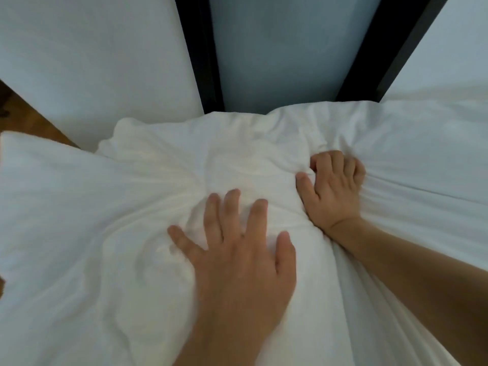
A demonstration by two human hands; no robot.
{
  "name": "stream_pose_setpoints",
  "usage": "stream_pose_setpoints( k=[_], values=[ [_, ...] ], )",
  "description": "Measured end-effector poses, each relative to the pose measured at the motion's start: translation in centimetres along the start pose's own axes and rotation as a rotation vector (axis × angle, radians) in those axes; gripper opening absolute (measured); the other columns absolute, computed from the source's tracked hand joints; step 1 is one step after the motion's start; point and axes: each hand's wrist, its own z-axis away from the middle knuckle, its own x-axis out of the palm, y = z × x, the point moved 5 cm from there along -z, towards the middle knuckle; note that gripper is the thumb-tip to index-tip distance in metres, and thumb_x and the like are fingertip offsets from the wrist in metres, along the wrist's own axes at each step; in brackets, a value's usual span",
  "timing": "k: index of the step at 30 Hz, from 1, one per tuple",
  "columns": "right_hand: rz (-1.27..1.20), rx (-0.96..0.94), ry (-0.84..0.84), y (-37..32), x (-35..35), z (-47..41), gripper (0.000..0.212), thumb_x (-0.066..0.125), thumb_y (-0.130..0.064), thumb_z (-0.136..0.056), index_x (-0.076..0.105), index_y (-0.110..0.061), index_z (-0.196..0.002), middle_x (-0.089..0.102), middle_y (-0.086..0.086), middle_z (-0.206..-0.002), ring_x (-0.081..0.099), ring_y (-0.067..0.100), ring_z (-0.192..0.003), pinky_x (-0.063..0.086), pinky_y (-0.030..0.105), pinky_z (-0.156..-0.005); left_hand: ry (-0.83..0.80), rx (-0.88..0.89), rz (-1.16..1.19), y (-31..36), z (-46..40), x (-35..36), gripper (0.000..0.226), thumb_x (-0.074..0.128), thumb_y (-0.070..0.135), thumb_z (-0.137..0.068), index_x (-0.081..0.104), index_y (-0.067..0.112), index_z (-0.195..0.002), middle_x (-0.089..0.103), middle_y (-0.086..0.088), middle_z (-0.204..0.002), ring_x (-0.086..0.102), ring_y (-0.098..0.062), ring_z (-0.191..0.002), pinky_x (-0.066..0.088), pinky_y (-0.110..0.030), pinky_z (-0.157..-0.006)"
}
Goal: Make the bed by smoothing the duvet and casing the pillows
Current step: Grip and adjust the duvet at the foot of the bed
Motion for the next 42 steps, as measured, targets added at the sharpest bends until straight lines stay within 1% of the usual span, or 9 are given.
stream_pose_setpoints(
  k=[8,13,15,18,24,28,30,32,42],
  values=[
    [-0.080,0.078,-0.055,0.2,-1.0,-0.7,0.027,0.043,-0.047,-0.083,0.050,-0.022,-0.091,0.045,-0.003,-0.096,0.040,0.020,-0.096,0.020,0.036,-0.099,0.053,-0.106,-0.136,-0.1,-3.5,5.3,0.064,0.024,0.059,-0.089,0.022,0.040,-0.150,0.012,-0.003,-0.162,0.004,-0.031,-0.149,-0.001,-0.082,-0.098],
    [-0.831,0.409,-0.393,0.4,-6.4,0.1,0.011,0.056,-0.025,-0.089,0.064,-0.022,-0.096,0.057,-0.013,-0.094,0.053,0.012,-0.094,0.043,0.028,-0.086,0.053,-0.108,-0.195,-0.2,-3.2,5.4,0.063,0.012,0.059,-0.091,0.014,0.041,-0.152,0.010,-0.001,-0.162,0.001,-0.030,-0.149,-0.002,-0.082,-0.098],
    [-0.657,0.285,-0.515,0.4,-10.5,2.5,0.027,0.053,-0.027,-0.092,0.059,-0.025,-0.118,0.054,-0.008,-0.117,0.050,0.014,-0.109,0.040,0.028,-0.093,0.044,-0.102,-0.233,-0.1,-3.2,5.2,0.063,0.009,0.060,-0.091,0.010,0.043,-0.152,0.010,-0.001,-0.162,0.001,-0.030,-0.148,-0.002,-0.083,-0.097],
    [-0.175,0.042,-0.638,1.6,-16.3,9.3,0.050,0.045,-0.048,-0.092,0.038,-0.034,-0.140,0.030,-0.007,-0.151,0.024,0.016,-0.140,0.011,0.038,-0.118,0.006,-0.106,-0.290,-0.1,-3.1,4.9,0.064,0.000,0.063,-0.089,0.002,0.045,-0.151,0.006,0.001,-0.163,-0.002,-0.029,-0.148,-0.003,-0.082,-0.096],
    [0.167,-0.048,-0.830,6.2,-18.6,22.6,0.090,0.009,-0.088,-0.071,-0.018,-0.047,-0.146,-0.027,-0.007,-0.157,-0.030,0.014,-0.142,-0.020,0.050,-0.113,-0.180,-0.195,-0.190,1.8,-1.0,2.3,0.066,0.008,0.060,-0.094,0.003,0.034,-0.154,0.001,0.000,-0.163,-0.002,-0.033,-0.148,0.000,-0.075,-0.106],
    [0.132,-0.051,-0.668,7.8,-17.0,23.0,0.079,0.001,-0.082,-0.076,-0.011,-0.050,-0.147,-0.021,-0.010,-0.159,-0.024,0.010,-0.144,-0.018,0.048,-0.115,-0.246,-0.017,-0.017,7.8,9.2,-1.1,0.059,0.030,0.047,-0.097,0.024,0.020,-0.149,0.017,-0.003,-0.159,0.014,-0.029,-0.145,0.013,-0.063,-0.113],
    [0.137,-0.078,-0.621,8.0,-16.5,23.1,0.074,0.004,-0.079,-0.080,-0.007,-0.050,-0.148,-0.017,-0.011,-0.160,-0.020,0.010,-0.145,-0.018,0.046,-0.115,-0.277,0.223,-0.074,11.0,18.5,-1.2,0.067,0.032,0.056,-0.092,0.018,0.028,-0.152,0.010,0.002,-0.162,0.008,-0.028,-0.148,0.009,-0.067,-0.111],
    [0.137,-0.091,-0.585,8.3,-16.6,23.2,0.072,0.007,-0.077,-0.083,-0.003,-0.049,-0.148,-0.012,-0.011,-0.161,-0.016,0.009,-0.146,-0.017,0.044,-0.115,-0.234,0.367,-0.096,12.0,26.6,-0.9,0.068,0.038,0.062,-0.085,0.037,0.034,-0.147,0.023,-0.003,-0.160,0.019,-0.035,-0.147,0.012,-0.078,-0.103],
    [-0.016,0.167,-0.750,5.6,-25.5,33.0,0.070,0.024,-0.062,-0.095,0.002,-0.031,-0.154,-0.006,-0.012,-0.161,-0.007,0.008,-0.147,-0.005,0.037,-0.120,-0.135,0.271,-0.143,11.6,26.5,3.4,0.070,0.021,0.060,-0.087,0.014,0.039,-0.153,0.008,0.000,-0.164,-0.001,-0.027,-0.150,-0.002,-0.079,-0.101]
  ],
)
